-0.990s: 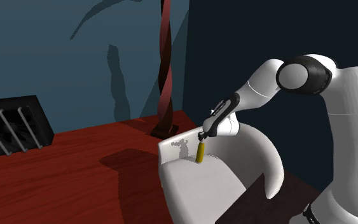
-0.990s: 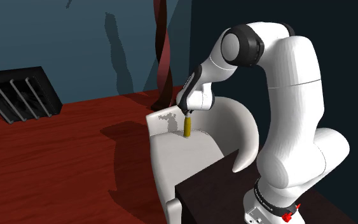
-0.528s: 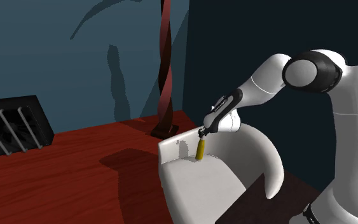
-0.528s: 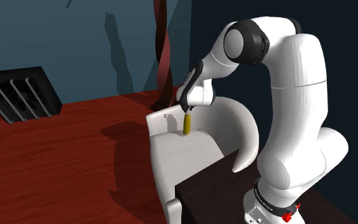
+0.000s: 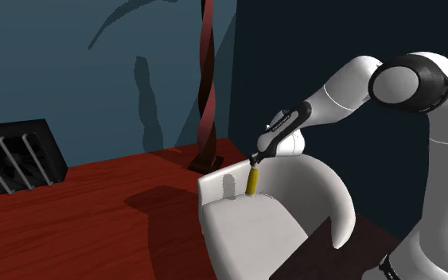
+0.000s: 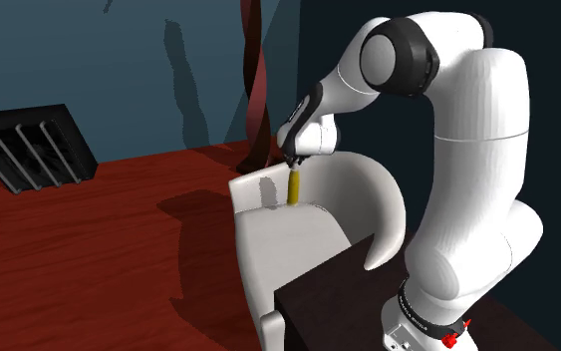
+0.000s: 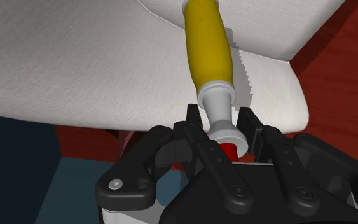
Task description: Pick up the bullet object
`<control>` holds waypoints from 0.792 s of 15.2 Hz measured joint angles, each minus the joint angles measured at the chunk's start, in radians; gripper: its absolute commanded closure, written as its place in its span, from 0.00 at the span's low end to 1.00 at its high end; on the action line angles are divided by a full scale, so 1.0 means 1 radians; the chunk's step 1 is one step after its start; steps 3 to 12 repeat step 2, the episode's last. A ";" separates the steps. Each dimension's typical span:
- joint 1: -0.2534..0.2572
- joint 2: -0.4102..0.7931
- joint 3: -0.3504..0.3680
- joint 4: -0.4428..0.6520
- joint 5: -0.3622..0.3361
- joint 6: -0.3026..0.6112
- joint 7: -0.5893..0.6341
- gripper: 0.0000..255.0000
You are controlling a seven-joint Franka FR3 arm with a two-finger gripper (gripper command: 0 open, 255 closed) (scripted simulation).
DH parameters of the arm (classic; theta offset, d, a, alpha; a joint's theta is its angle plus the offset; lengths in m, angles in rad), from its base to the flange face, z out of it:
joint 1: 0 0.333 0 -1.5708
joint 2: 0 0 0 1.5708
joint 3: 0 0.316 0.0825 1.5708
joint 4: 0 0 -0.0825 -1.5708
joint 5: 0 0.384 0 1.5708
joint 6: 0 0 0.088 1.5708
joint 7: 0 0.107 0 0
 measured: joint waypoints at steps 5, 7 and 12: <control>0.010 -0.019 -0.011 -0.004 -0.006 -0.016 0.008 1.00; 0.010 -0.019 -0.011 -0.004 -0.006 -0.016 0.008 1.00; 0.010 -0.019 -0.011 -0.004 -0.006 -0.016 0.008 1.00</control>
